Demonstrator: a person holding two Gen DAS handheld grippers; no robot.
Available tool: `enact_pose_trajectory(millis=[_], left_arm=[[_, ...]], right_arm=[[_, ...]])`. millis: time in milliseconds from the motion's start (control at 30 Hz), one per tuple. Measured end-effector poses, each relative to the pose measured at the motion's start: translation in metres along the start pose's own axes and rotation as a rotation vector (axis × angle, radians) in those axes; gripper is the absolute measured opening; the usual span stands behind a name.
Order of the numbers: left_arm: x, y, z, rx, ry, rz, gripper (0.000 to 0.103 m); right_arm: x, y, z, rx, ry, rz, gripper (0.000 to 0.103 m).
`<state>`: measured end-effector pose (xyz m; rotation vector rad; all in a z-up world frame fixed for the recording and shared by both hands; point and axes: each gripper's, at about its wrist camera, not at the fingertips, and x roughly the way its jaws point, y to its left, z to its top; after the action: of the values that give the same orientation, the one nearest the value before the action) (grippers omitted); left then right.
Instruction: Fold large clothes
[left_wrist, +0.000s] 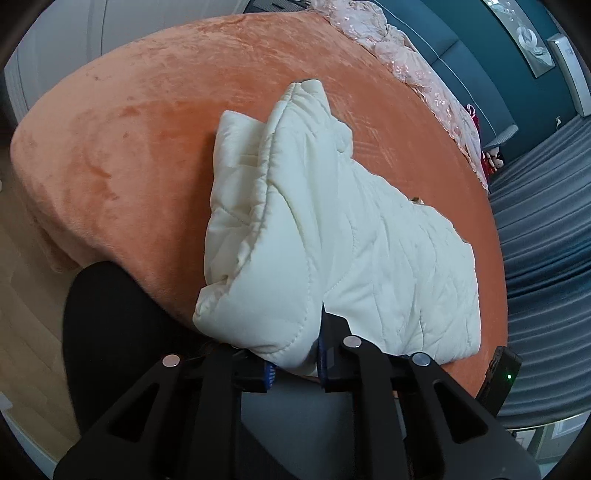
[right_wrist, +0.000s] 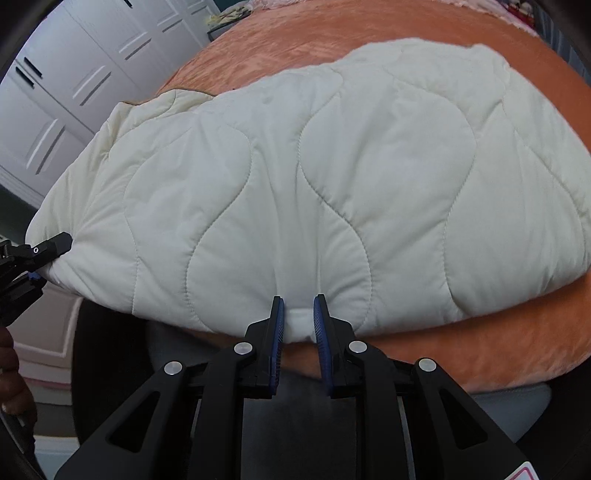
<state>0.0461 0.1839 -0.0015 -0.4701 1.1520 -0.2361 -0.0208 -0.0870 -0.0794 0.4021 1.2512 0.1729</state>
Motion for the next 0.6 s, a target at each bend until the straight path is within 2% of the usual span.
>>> enact_pose_trajectory(millis=[67,133,200,233,300,367,467,533,600], left_arm=[[-0.019,0.002,0.0,0.013,-0.035,0.021,0.015],[-0.034,-0.004,0.006,0.031,-0.074,0.026,0.015],[-0.045,-0.018,0.014,0.07,-0.121,0.024,0.015],[-0.048,-0.029,0.018,0.092,-0.14,0.021,0.015],[-0.054,-0.053,0.027,0.145,-0.178,0.007,0.015],[-0.059,-0.07,0.031,0.19,-0.21,0.008,0.015],[-0.055,-0.085,0.034,0.227,-0.217,0.018,0.015],[-0.048,-0.086,0.033,0.221,-0.208,0.04,0.015],[-0.046,-0.087,0.031,0.209,-0.202,0.05,0.015]], right_arm=[[0.012,0.011,-0.013,0.003,0.048,0.04,0.015],[0.033,0.024,-0.018,-0.026,0.104,0.012,0.014],[0.037,0.034,-0.02,-0.065,0.116,-0.014,0.014],[0.027,0.04,-0.021,-0.097,0.1,0.007,0.014],[-0.002,0.046,-0.022,-0.153,0.052,-0.002,0.014],[-0.04,0.042,-0.02,-0.155,-0.052,-0.01,0.014],[-0.07,0.031,-0.006,-0.127,-0.166,-0.059,0.017],[-0.063,0.028,0.006,-0.116,-0.165,-0.057,0.018],[-0.042,0.029,0.016,-0.126,-0.118,-0.031,0.018]])
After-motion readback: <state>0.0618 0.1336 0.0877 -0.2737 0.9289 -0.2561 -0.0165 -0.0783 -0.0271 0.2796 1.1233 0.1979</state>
